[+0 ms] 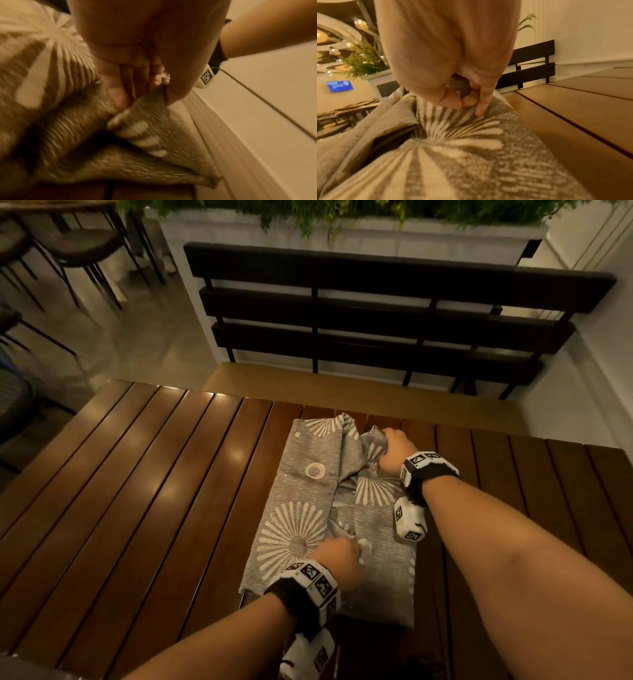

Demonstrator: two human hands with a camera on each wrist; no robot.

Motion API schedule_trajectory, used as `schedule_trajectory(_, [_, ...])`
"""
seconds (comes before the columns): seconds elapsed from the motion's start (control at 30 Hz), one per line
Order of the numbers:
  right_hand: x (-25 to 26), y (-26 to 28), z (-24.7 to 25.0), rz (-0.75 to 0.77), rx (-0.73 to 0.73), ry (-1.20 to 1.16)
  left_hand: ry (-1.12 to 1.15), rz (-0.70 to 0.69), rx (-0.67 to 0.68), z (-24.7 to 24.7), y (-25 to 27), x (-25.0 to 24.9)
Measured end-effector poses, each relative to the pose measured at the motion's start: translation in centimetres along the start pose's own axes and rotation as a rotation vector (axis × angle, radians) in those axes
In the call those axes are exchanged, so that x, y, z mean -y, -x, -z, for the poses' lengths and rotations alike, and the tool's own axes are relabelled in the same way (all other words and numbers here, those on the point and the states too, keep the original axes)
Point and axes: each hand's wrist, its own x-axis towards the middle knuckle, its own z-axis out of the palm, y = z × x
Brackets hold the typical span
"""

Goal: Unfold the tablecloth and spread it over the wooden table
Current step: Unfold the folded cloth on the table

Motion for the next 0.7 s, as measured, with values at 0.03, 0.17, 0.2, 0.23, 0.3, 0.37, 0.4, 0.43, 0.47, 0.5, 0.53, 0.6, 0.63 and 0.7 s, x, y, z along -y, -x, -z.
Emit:
schedule_trajectory(0.03, [-0.2,-0.1,0.3,0.003,-0.033,-0.048,0.113,-0.010,-0.012,-0.4,0.0,0.0])
schedule_trajectory(0.17, [-1.3,0.4,1.8,-0.043,-0.132,-0.236,0.461,0.035,-0.048,-1.9,-0.5,0.1])
schedule_trajectory(0.2, [-1.9,0.4,2.1,-0.086,-0.152,-0.268,0.516,0.063,-0.043,-2.0,-0.5,0.0])
schedule_trajectory(0.23, [-2.7,0.8,2.6,-0.130,-0.184,-0.325,0.535,0.065,-0.033,-2.0,-0.3,-0.3])
schedule_trajectory(0.3, [-4.8,1.5,3.8,-0.222,-0.257,-0.422,0.449,-0.042,-0.011,-1.7,-0.1,-1.2])
schedule_trajectory(0.37, [-7.1,2.4,5.0,-0.326,-0.320,-0.489,0.186,-0.230,0.025,-1.6,0.6,-2.8])
schedule_trajectory(0.4, [-8.0,2.3,5.8,-0.376,-0.347,-0.529,0.053,-0.311,0.033,-1.8,0.8,-3.6])
schedule_trajectory(0.43, [-9.2,1.8,6.0,-0.439,-0.372,-0.598,-0.041,-0.359,0.031,-2.3,1.0,-4.4])
schedule_trajectory(0.47, [-10.7,0.6,6.0,-0.498,-0.371,-0.718,-0.096,-0.370,0.017,-2.9,1.3,-5.1])
schedule_trajectory(0.5, [-12.7,-0.7,5.9,-0.529,-0.381,-0.878,-0.113,-0.367,-0.028,-3.5,1.2,-5.8])
schedule_trajectory(0.53, [-13.7,-1.4,5.3,-0.505,-0.389,-0.959,-0.114,-0.321,-0.089,-3.9,1.2,-5.7])
schedule_trajectory(0.6, [-11.3,0.9,4.8,-0.447,-0.321,-0.994,-0.057,-0.151,-0.194,-4.3,0.9,-3.9])
schedule_trajectory(0.63, [-9.0,3.0,4.7,-0.424,-0.294,-0.934,-0.015,-0.043,-0.217,-4.2,0.8,-2.7])
schedule_trajectory(0.7, [-7.3,4.6,4.5,-0.377,-0.299,-0.762,0.050,0.128,-0.224,-4.3,0.7,-0.9])
